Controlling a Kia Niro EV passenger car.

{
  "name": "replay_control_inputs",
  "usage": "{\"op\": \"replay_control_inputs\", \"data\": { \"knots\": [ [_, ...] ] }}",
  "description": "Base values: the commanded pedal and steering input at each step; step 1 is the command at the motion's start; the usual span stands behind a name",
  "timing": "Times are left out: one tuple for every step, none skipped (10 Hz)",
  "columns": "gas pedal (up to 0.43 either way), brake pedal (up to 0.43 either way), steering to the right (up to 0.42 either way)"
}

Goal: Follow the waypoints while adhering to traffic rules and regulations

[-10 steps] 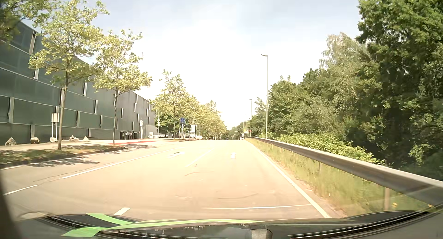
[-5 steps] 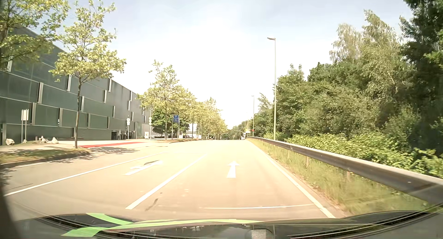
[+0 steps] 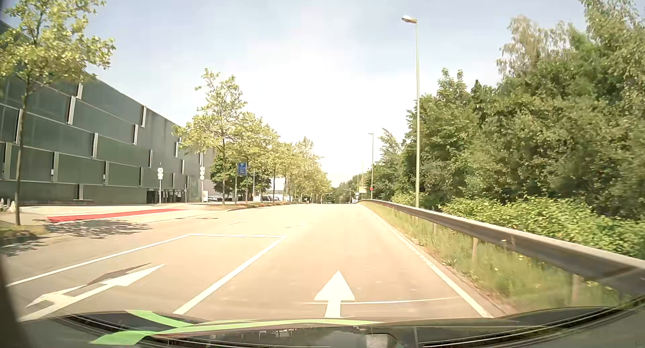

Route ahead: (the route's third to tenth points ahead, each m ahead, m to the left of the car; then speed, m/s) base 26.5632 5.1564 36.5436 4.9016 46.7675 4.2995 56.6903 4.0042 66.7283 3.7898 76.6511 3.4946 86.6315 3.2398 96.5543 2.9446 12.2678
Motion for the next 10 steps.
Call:
{"op": "replay_control_inputs", "data": {
  "knots": [
    [0.177, 0.000, -0.003],
    [0.177, 0.000, -0.003],
    [0.177, 0.000, -0.003],
    [0.177, 0.000, -0.003],
    [0.177, 0.000, -0.003],
    [0.177, 0.000, -0.003],
    [0.177, 0.000, -0.003],
    [0.177, 0.000, -0.003],
    [0.177, 0.000, -0.003],
    [0.177, 0.000, -0.003]
  ]
}}
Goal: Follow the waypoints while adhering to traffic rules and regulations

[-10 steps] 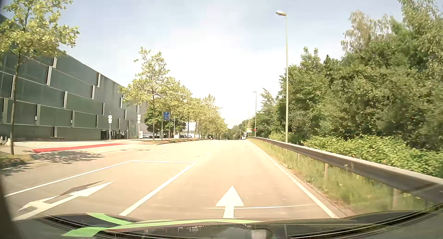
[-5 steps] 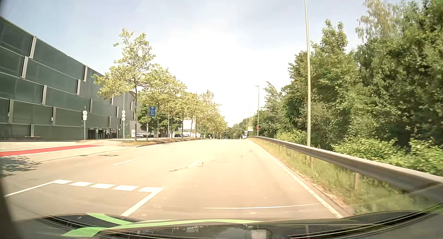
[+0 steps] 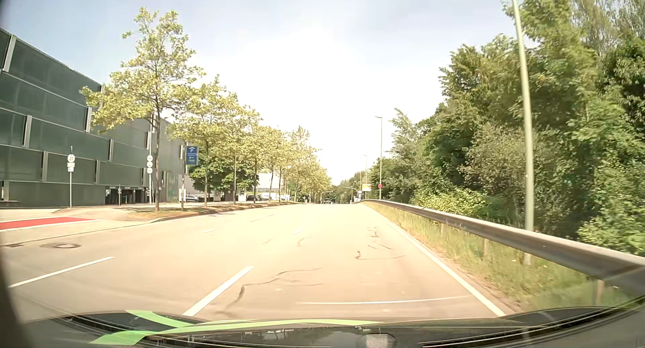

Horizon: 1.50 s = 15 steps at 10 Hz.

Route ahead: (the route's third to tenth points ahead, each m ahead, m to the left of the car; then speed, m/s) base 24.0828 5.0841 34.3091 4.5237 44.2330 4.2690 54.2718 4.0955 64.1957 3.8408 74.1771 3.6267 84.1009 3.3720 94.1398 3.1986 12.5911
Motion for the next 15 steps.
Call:
{"op": "replay_control_inputs", "data": {
  "knots": [
    [0.177, 0.000, -0.003],
    [0.177, 0.000, -0.003],
    [0.177, 0.000, -0.003],
    [0.177, 0.000, -0.003],
    [0.177, 0.000, -0.003],
    [0.177, 0.000, -0.003],
    [0.177, 0.000, -0.003],
    [0.177, 0.000, -0.002],
    [0.177, 0.000, 0.000],
    [0.177, 0.000, 0.001],
    [0.177, 0.000, 0.001],
    [0.177, 0.000, 0.003],
    [0.177, 0.000, 0.004],
    [0.177, 0.000, 0.004],
    [0.177, 0.000, 0.004]
  ]
}}
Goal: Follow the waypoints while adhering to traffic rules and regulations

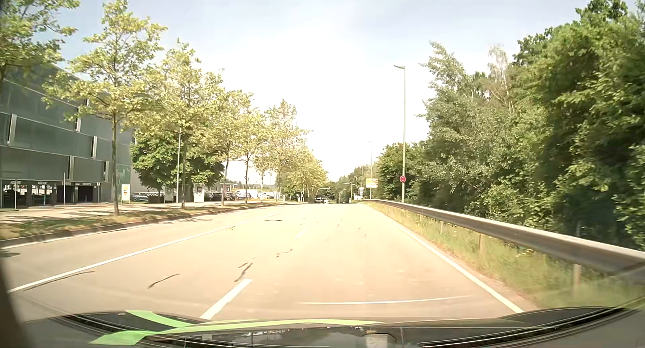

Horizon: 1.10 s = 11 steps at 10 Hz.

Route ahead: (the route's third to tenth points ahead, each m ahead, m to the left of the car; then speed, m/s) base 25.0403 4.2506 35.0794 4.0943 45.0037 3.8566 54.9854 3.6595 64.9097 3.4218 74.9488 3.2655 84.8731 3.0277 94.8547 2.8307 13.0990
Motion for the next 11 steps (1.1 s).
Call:
{"op": "replay_control_inputs", "data": {
  "knots": [
    [0.177, 0.000, 0.004],
    [0.169, 0.000, 0.004],
    [0.157, 0.000, 0.004],
    [0.157, 0.000, 0.004],
    [0.150, 0.000, 0.004],
    [0.150, 0.000, 0.004],
    [0.150, 0.000, 0.003],
    [0.150, 0.000, 0.002],
    [0.150, 0.000, 0.000],
    [0.150, 0.000, 0.000],
    [0.150, 0.000, 0.000]
  ]
}}
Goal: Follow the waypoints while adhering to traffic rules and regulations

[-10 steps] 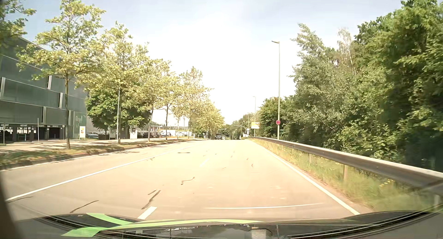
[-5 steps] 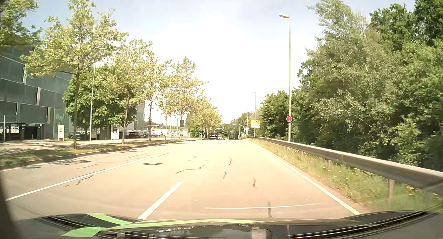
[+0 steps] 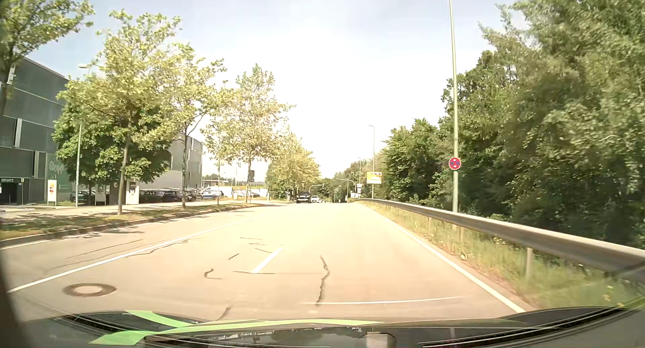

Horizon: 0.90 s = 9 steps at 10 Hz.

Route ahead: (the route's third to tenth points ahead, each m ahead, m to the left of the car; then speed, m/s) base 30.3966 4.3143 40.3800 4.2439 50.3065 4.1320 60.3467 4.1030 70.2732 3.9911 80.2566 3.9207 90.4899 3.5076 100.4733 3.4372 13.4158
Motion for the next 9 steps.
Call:
{"op": "replay_control_inputs", "data": {
  "knots": [
    [0.150, 0.000, 0.000],
    [0.150, 0.000, 0.000],
    [0.150, 0.000, 0.000],
    [0.150, 0.000, 0.000],
    [0.150, 0.000, 0.000],
    [0.150, 0.000, -0.001],
    [0.150, 0.000, 0.000],
    [0.130, 0.000, 0.000],
    [0.098, 0.000, -0.001]
  ]
}}
